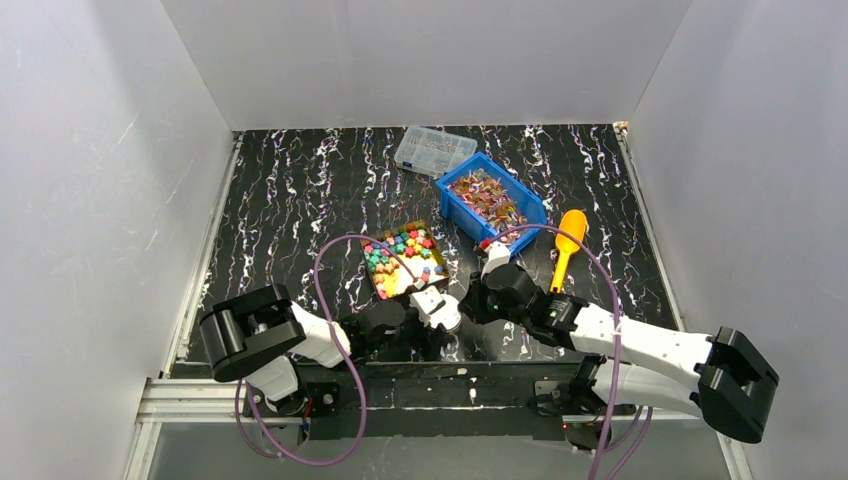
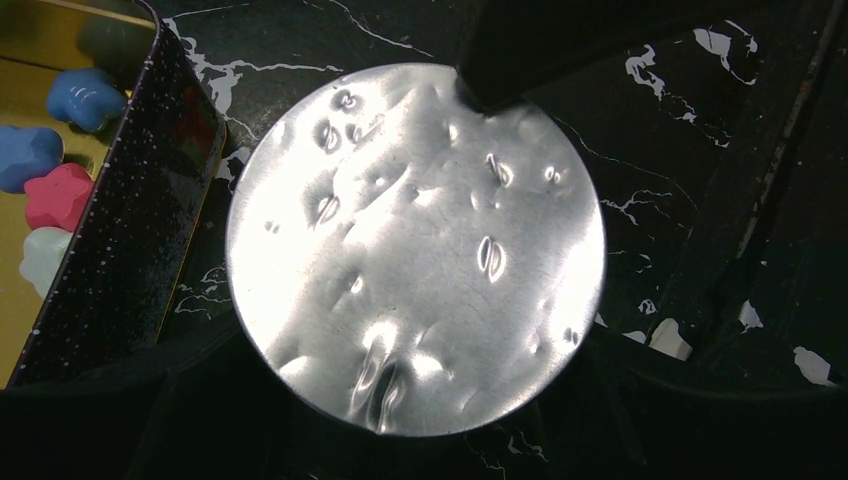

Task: Pack the candies
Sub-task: Screw the bottle lid onto the packing bottle.

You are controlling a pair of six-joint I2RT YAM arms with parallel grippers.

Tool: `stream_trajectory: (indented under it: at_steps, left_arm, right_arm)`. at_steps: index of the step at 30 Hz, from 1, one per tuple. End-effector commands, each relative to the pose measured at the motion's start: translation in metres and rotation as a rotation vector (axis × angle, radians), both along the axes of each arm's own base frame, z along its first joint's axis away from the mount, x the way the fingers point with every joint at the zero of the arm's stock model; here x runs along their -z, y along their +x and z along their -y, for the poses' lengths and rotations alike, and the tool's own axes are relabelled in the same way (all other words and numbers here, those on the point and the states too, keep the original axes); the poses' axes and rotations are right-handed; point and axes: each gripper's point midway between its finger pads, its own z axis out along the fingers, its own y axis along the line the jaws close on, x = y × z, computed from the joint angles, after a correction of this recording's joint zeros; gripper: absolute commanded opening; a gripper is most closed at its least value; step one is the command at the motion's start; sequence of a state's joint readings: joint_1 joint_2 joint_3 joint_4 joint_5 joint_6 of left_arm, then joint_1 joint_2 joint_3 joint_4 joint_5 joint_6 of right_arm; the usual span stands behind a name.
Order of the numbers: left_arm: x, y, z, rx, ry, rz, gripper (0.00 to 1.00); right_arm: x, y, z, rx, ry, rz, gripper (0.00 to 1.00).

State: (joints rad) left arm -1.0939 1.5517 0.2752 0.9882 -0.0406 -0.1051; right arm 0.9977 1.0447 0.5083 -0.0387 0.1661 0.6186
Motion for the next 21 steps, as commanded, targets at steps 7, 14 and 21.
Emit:
stream_trajectory:
  at_steps: [7,14,21]
  left_arm:
    - [0.037,0.022,-0.049,-0.216,0.178,-0.078,0.35]
    - [0.024,0.018,-0.048,-0.172,0.183,-0.068,0.41]
    - [0.011,0.014,-0.052,-0.166,0.206,-0.084,0.61]
  right_arm:
    - [-0.005,-0.080,0.001,-0.190,-0.006,-0.232,0.17]
    - [-0.029,-0.062,0.008,-0.132,-0.030,-0.139,0.28]
    - [-0.050,-0.043,0.008,-0.106,-0.091,-0.052,0.44]
